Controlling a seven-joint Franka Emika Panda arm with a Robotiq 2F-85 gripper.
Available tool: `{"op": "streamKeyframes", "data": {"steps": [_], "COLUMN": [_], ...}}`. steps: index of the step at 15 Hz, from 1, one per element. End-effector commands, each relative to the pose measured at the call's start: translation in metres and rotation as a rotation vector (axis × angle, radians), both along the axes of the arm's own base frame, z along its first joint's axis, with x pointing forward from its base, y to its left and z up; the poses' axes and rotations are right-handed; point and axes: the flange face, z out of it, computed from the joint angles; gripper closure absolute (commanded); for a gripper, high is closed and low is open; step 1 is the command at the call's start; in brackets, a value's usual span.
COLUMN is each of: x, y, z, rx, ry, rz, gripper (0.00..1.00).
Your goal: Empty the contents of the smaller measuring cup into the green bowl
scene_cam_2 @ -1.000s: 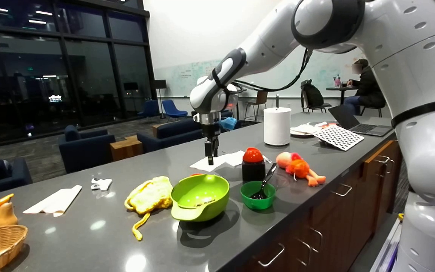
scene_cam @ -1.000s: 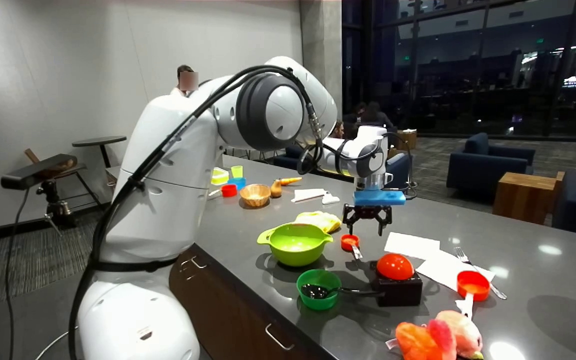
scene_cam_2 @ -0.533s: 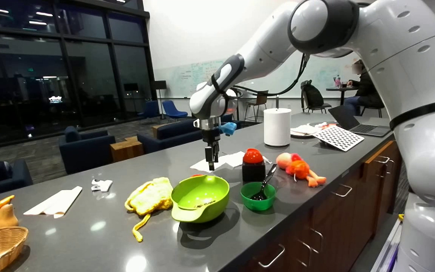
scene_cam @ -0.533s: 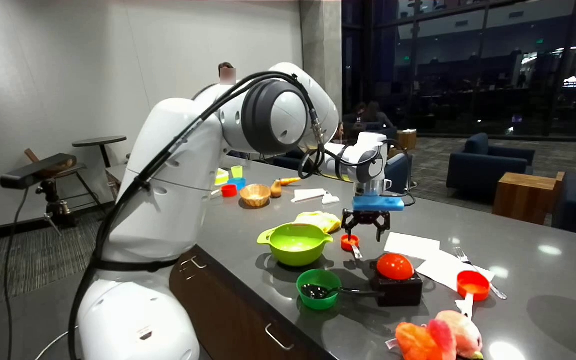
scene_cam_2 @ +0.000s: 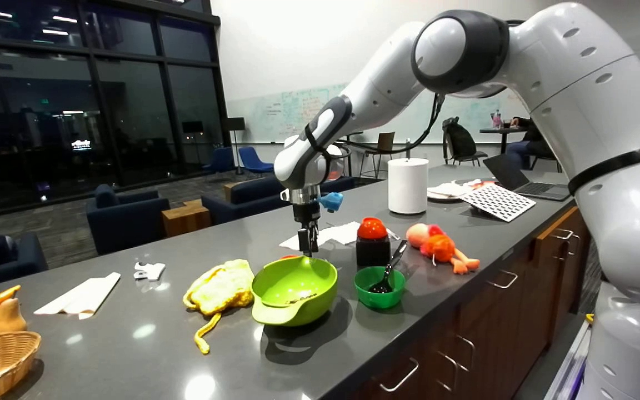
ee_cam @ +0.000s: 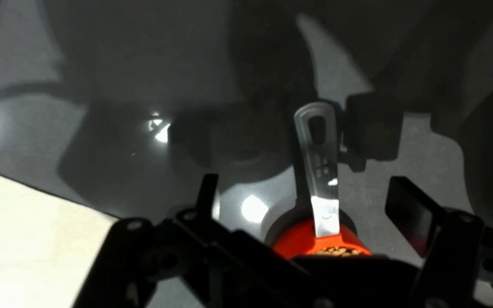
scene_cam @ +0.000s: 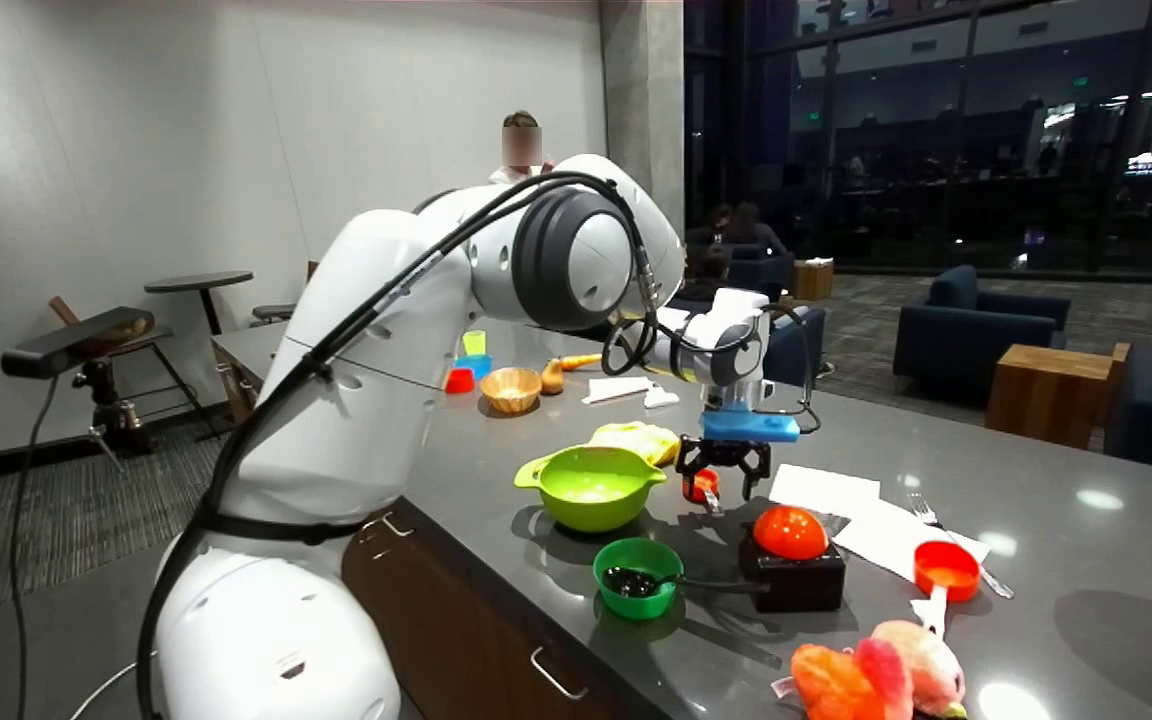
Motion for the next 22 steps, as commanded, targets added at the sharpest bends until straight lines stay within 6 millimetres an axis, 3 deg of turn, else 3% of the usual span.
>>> {"op": "streamKeyframes", "data": {"steps": [1,7,8,9,11,19,22], "x": [0.009,0.013,0.014,0.014,0.017,0.028,0.031], "y": [0.006,0.013,0.014,0.015,0.015,0.022,0.025], "z": [-0.007,-0.024,-0.025,-0.025,-0.021,-0.015,-0.015], "rx": [-0.015,-0.065,-0.07,-0.074,-0.085,-0.096,-0.095], "ry": [0.004,-0.006,-0.003,-0.004,-0.011,-0.018,-0.014], "rz": [0.019,0.049,0.058,0.065,0.077,0.108,0.117], "gripper": [0.0,0.0,0.25,0.26,0.38,1.0,0.96]}}
